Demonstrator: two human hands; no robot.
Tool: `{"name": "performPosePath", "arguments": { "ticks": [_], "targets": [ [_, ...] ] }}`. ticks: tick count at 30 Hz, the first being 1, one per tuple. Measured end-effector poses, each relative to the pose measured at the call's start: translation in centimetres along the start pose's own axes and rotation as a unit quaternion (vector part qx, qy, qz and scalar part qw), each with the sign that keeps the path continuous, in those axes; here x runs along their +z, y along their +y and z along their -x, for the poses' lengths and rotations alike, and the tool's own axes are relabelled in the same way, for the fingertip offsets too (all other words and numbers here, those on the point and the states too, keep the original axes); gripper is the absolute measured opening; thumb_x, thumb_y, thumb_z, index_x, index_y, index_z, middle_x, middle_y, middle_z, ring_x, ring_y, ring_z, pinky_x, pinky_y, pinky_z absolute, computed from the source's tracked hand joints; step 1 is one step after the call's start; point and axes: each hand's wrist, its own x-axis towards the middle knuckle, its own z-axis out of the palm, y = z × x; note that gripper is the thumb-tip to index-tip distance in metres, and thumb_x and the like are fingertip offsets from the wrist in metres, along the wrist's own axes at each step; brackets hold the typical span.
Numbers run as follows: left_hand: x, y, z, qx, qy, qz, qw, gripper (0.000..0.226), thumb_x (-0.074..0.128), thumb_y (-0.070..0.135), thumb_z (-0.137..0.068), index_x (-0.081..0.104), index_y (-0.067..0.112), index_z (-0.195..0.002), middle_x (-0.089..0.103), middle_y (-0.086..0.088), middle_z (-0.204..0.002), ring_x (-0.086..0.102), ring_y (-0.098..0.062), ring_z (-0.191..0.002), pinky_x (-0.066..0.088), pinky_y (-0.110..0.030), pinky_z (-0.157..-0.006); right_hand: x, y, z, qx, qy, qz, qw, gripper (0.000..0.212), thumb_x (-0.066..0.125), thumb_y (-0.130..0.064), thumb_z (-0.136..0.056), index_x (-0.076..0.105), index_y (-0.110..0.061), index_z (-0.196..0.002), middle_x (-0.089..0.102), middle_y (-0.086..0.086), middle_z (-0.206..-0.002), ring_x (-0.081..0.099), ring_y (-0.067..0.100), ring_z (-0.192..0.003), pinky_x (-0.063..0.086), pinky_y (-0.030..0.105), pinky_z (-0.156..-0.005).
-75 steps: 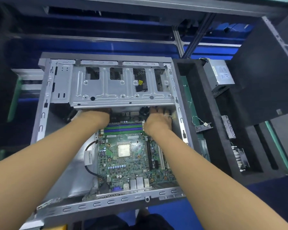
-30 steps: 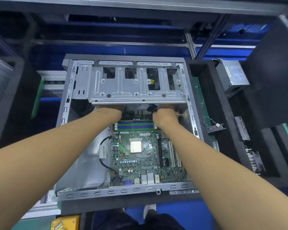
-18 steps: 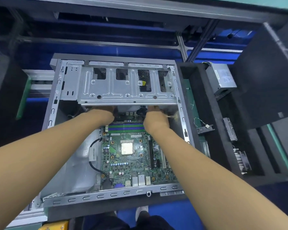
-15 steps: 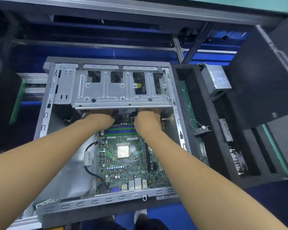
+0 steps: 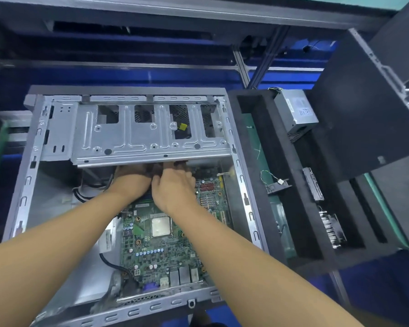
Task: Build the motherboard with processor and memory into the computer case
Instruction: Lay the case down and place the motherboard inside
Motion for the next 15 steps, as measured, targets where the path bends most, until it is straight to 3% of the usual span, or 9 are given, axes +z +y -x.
{"name": "performPosePath", "arguments": {
  "ticks": [5, 10, 15],
  "targets": [
    [-0.8, 0.0, -0.5, 0.01, -0.043, 0.04, 0.998, 0.019, 0.055, 0.016, -0.094, 0.065, 0.012, -0.11, 0.066, -0.012, -0.112, 0.058, -0.025, -0.101, 0.045, -0.034, -0.089, 0.2, -0.8, 1.3, -0.049, 0.009, 0.066, 0.997, 0.034, 0.045, -0.029, -0.1, 0.051, -0.007, -0.125, 0.056, 0.02, -0.123, 0.042, 0.037, -0.116, 0.032, 0.045, -0.1],
    [-1.3, -0.1, -1.5, -0.009, -0.09, -0.021, 0.996, 0.029, 0.046, 0.023, -0.101, 0.056, 0.013, -0.127, 0.054, -0.014, -0.136, 0.047, -0.028, -0.126, 0.033, -0.041, -0.11, -0.4, -1.4, 1.3, -0.049, -0.015, 0.055, 0.997, 0.034, 0.045, -0.029, -0.1, 0.051, -0.007, -0.126, 0.059, 0.019, -0.121, 0.046, 0.037, -0.117, 0.034, 0.045, -0.101],
    [-1.3, 0.0, -1.4, 0.044, -0.085, 0.012, 0.995, 0.031, 0.047, 0.026, -0.101, 0.052, 0.022, -0.131, 0.051, -0.004, -0.141, 0.044, -0.022, -0.129, 0.03, -0.04, -0.113, 0.0, -1.1, 1.7, -0.055, -0.03, 0.075, 0.995, 0.048, 0.047, -0.03, -0.099, 0.035, -0.007, -0.14, 0.054, 0.023, -0.126, 0.041, 0.038, -0.12, 0.032, 0.045, -0.102]
  ]
}}
